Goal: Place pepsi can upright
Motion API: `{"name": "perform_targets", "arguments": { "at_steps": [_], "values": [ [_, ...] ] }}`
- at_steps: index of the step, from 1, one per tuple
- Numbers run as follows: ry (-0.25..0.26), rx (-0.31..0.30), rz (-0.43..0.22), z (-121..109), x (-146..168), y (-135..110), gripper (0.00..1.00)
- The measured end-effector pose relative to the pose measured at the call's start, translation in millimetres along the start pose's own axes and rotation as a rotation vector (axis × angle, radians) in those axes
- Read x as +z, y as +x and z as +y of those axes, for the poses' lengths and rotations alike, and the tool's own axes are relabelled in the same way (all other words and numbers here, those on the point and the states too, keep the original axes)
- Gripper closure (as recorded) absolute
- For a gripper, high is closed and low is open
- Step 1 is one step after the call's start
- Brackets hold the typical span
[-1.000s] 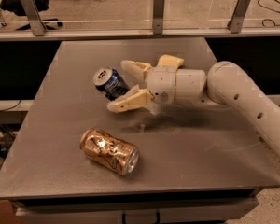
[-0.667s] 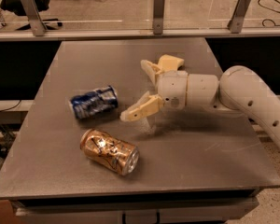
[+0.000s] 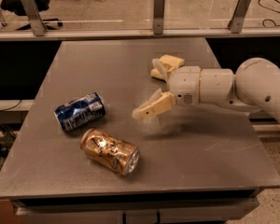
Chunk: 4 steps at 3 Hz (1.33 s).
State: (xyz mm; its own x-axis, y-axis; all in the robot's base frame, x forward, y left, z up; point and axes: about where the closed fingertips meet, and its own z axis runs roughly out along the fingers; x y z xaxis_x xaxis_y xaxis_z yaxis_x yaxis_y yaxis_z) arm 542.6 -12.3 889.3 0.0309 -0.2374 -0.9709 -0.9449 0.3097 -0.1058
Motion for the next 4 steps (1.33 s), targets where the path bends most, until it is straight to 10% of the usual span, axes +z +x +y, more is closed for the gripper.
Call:
{"name": "perform_targets", "arguments": {
  "at_steps": [2,4],
  "values": [
    [-0.073,-0.063,0.205,-17.9,38.8,-41.1,0.0],
    [-0.271,-0.161,0.443,15.1,113.4,-58.5,0.0]
  ]
}}
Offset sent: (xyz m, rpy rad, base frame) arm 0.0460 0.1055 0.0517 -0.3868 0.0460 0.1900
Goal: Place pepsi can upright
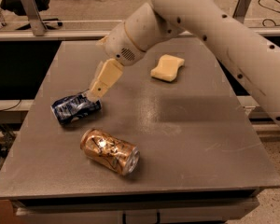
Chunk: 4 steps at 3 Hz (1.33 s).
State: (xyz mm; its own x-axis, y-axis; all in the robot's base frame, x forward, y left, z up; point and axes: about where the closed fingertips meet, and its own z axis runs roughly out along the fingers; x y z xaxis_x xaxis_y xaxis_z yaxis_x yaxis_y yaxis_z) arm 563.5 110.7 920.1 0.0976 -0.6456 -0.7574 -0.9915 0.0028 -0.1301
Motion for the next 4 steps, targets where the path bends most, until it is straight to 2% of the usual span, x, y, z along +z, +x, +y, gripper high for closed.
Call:
{"name": "perform_targets", "arguments": {
  "at_steps": [1,2,3,4],
  "values": [
    [-0.054,-0.046,0.138,14.2,25.2,-8.6,0.0],
    [-0.08,-0.083,0.296,28.8,45.0,-7.5,0.0],
    [-0.093,-0.106,0.403,39.1,61.4,-3.0,0.0],
    [-0.104,-0.128,0.476,47.5,77.6,0.1,0.0]
  ]
}}
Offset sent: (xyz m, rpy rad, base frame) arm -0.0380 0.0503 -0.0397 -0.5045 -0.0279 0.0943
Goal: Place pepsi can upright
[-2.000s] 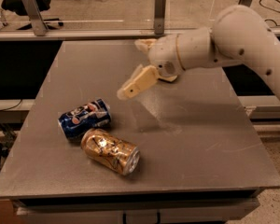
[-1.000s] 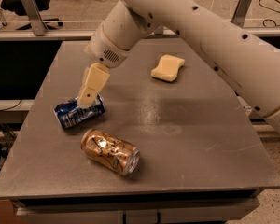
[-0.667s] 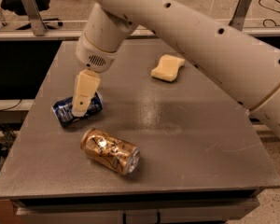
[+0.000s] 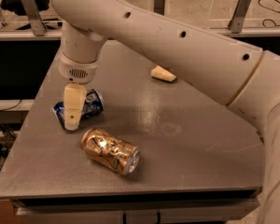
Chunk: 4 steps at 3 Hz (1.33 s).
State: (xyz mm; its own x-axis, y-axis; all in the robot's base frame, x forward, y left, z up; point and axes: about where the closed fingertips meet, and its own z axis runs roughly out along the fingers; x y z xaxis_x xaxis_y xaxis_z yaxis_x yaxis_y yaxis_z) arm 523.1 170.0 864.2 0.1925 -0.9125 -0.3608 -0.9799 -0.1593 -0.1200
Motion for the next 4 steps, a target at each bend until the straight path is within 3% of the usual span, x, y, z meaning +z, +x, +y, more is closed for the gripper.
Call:
{"name": "perform_targets", "arguments": {
  "at_steps": [1,2,4],
  "values": [
    [0.0,-0.016,0.064,3.7,12.0,-1.8,0.09],
    [0.007,-0.017,0.103,5.5,18.3,0.2,0.27],
    [0.021,-0.01,0.14,5.0,18.3,6.3,0.73]
  ]
}}
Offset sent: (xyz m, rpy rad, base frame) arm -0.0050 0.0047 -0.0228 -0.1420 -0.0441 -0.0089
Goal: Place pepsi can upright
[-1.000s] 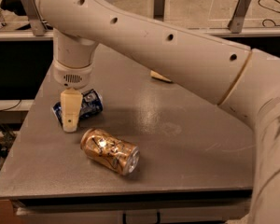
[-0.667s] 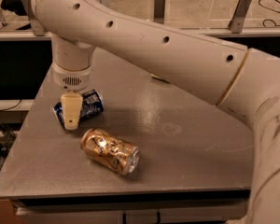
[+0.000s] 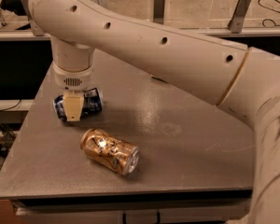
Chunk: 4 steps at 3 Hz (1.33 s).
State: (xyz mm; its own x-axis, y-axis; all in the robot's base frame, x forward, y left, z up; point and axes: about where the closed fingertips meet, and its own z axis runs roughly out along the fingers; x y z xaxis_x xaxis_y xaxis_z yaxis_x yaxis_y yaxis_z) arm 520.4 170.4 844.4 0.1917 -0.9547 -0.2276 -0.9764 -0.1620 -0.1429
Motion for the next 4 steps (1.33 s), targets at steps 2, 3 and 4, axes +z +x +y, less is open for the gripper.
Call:
{"name": "perform_targets", "arguments": {
  "at_steps": [2,3,4],
  "values": [
    [0.097,0.119,-0.16,-21.3,-44.3,27.9,1.0],
    [0.166,0.217,-0.345,-31.9,-68.3,59.6,1.0],
    [0.221,0.293,-0.523,-36.6,-82.2,87.4,1.0]
  ]
}}
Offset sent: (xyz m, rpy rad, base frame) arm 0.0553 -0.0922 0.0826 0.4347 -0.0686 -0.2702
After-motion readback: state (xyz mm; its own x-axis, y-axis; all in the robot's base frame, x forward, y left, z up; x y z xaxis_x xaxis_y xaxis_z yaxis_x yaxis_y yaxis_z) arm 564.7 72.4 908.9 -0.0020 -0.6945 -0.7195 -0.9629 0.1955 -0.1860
